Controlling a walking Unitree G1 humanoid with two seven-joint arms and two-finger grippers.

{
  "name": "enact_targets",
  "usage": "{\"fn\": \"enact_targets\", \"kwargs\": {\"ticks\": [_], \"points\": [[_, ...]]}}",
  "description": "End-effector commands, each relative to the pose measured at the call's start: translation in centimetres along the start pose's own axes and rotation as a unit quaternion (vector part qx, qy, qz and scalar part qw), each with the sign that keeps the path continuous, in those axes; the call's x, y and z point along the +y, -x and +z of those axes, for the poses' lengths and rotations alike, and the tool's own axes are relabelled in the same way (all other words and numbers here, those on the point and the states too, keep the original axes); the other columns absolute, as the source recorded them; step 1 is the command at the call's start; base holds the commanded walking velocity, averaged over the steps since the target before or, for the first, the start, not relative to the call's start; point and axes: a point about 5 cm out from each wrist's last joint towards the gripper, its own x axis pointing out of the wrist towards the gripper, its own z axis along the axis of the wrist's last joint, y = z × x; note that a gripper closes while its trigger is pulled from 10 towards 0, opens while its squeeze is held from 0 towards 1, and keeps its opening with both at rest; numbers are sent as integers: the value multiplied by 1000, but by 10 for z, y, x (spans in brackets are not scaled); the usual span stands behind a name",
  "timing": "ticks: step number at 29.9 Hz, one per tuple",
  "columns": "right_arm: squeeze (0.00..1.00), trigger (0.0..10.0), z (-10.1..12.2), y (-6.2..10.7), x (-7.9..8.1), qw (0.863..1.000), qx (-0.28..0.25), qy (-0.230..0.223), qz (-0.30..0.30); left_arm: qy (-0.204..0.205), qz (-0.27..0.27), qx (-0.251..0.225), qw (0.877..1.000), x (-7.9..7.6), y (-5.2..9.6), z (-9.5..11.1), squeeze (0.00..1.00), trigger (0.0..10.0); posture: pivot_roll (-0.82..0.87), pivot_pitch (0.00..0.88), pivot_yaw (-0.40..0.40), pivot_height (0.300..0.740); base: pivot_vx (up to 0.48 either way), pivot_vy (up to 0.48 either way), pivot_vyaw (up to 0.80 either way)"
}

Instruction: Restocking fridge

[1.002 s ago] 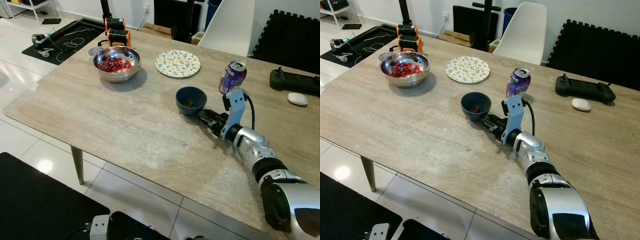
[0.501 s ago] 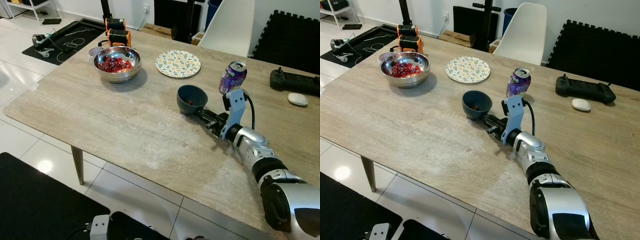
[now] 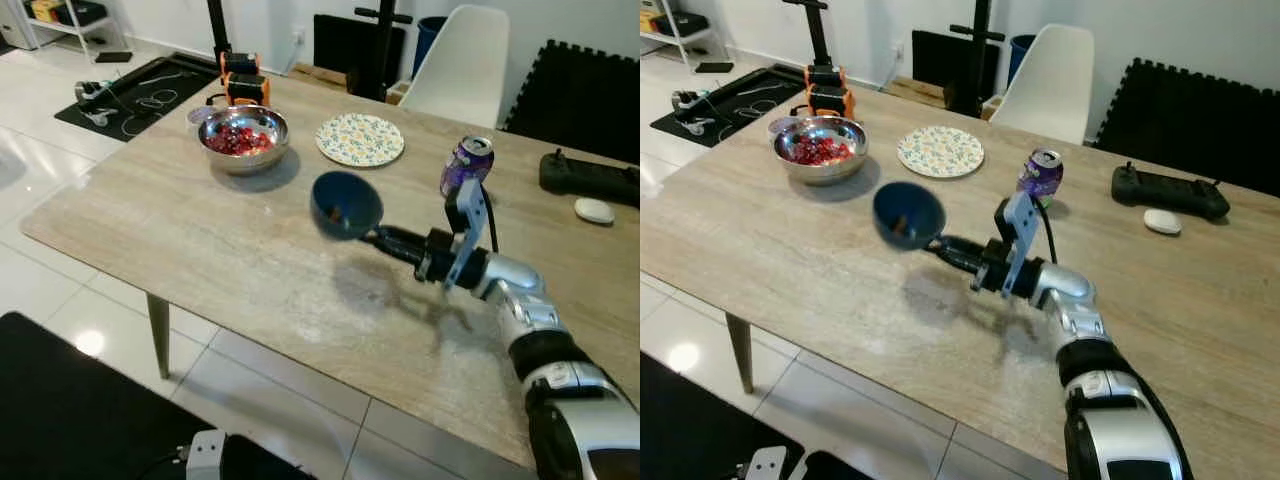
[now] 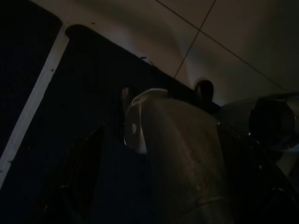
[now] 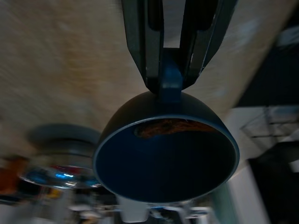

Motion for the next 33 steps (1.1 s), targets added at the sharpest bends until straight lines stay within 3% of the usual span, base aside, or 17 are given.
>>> {"fn": "enact_targets", "kwargs": {"ticks": [1, 16, 23, 33], "points": [[0, 10000, 3, 3, 10, 999, 2, 8, 38, 4, 5, 20, 1000, -3, 0, -7, 0, 10000, 2, 10, -45, 740, -244, 0, 0], [0, 10000, -22, 17, 42, 998, 50, -8, 42, 16, 51, 5, 999, 23, 3, 11, 0, 10000, -14, 0, -23, 740, -280, 0, 0], [0, 10000, -38, 20, 55, 996, 82, -18, 21, 14, 51, 6, 999, 22, 2, 12, 0, 10000, -20, 0, -20, 740, -298, 0, 0], [0, 10000, -46, 26, 76, 991, 114, -34, 57, 7, 44, 18, 999, 18, 2, 5, 0, 10000, -29, 0, -21, 740, -306, 0, 0]]}}
